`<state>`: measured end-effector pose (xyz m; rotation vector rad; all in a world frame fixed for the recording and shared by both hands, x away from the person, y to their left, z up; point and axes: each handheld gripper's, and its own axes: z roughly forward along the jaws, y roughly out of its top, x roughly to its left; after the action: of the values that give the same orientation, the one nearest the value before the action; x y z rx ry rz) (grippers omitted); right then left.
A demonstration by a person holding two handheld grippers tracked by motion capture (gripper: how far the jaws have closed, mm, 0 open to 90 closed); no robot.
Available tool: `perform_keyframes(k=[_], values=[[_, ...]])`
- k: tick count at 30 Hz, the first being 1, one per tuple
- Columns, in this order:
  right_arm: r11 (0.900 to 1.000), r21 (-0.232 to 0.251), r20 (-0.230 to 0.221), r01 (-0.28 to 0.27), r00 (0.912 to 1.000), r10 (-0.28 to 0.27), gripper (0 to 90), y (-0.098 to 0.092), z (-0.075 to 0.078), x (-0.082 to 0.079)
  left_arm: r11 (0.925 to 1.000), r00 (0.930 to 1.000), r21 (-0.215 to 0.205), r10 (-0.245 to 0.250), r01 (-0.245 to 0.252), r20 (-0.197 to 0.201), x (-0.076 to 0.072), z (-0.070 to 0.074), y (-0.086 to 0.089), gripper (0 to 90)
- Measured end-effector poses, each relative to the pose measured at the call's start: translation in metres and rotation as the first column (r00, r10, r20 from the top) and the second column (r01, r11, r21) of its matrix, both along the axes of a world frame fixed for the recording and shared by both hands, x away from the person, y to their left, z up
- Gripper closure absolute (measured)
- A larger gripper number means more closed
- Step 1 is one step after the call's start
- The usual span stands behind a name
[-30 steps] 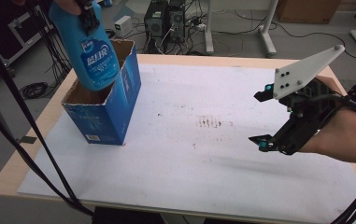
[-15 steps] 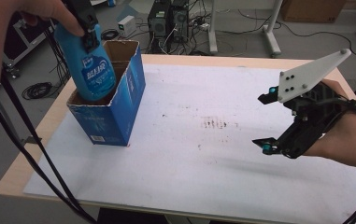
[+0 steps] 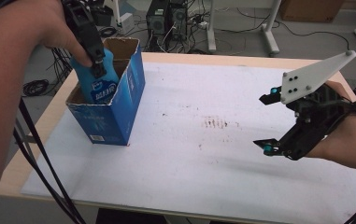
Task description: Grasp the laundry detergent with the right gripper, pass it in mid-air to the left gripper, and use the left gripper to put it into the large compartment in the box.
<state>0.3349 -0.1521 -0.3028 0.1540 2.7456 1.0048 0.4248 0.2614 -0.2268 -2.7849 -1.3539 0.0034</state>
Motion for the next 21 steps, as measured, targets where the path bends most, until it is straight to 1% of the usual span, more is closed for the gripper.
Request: perform_keyframes(k=[2, 3, 4, 5, 6, 7, 8, 11, 12, 15, 20, 21], values=[[1.0, -0.001, -0.002, -0.001, 1.0, 0.001, 0.7, 0.001, 0.0, 0.0, 0.999, 0.999, 0.01, -0.045, 0.045, -0.007, 0.001, -0.009, 0.0, 38.0], [1.0, -0.004, -0.004, 0.002, 1.0, -0.002, 0.7, 0.001, 0.0, 0.0, 0.9973, 0.9974, 0.014, -0.072, 0.072, -0.006, 0.001, -0.014, 0.0, 37.9], [1.0, -0.008, -0.005, 0.004, 1.0, -0.004, 0.7, 0.001, 0.0, 0.0, 0.994, 0.9942, 0.022, -0.107, 0.107, -0.003, 0.001, -0.019, 0.0, 38.0], [1.0, -0.011, -0.005, 0.003, 1.0, -0.003, 0.7, 0.001, 0.0, 0.0, 0.9909, 0.9913, 0.027, -0.132, 0.132, 0.0, 0.001, -0.023, 0.0, 38.0], [1.0, -0.011, -0.005, 0.003, 1.0, -0.003, 0.7, 0.001, 0.0, 0.0, 0.9909, 0.9913, 0.027, -0.132, 0.132, 0.0, 0.001, -0.023, 0.0, 38.0], [1.0, -0.013, -0.006, 0.005, 1.0, -0.005, 0.7, 0.002, 0.0, 0.0, 0.9837, 0.9844, 0.037, -0.176, 0.176, 0.004, 0.001, -0.029, -0.001, 38.0], [1.0, -0.017, -0.006, 0.006, 1.0, -0.006, 0.7, 0.002, 0.0, 0.0, 0.9824, 0.9829, 0.033, -0.184, 0.184, 0.006, 0.0, -0.032, -0.001, 38.0], [1.0, -0.02, -0.008, 0.009, 0.9999, -0.009, 0.7, 0.003, 0.0, 0.0, 0.9742, 0.9746, 0.032, -0.224, 0.224, 0.002, 0.0, -0.042, -0.001, 37.9], [1.0, -0.022, -0.008, 0.009, 0.9999, -0.009, 0.7, 0.003, 0.0, 0.0, 0.9728, 0.9733, 0.031, -0.229, 0.229, 0.0, 0.001, -0.045, -0.001, 38.0], [1.0, -0.027, -0.01, 0.008, 0.9999, -0.009, 0.7, 0.004, -0.001, 0.001, 0.9657, 0.9661, 0.029, -0.258, 0.258, -0.001, 0.001, -0.053, -0.001, 37.9], [0.999, -0.034, -0.013, 0.006, 0.9999, -0.006, 0.7, 0.007, -0.002, 0.001, 0.9596, 0.96, 0.03, -0.279, 0.28, -0.018, 0.002, -0.063, 0.001, 37.8], [0.999, -0.032, -0.011, 0.004, 0.9999, -0.005, 0.7, 0.007, -0.002, 0.001, 0.9612, 0.9615, 0.024, -0.275, 0.275, -0.01, 0.002, -0.065, 0.001, 37.8]])
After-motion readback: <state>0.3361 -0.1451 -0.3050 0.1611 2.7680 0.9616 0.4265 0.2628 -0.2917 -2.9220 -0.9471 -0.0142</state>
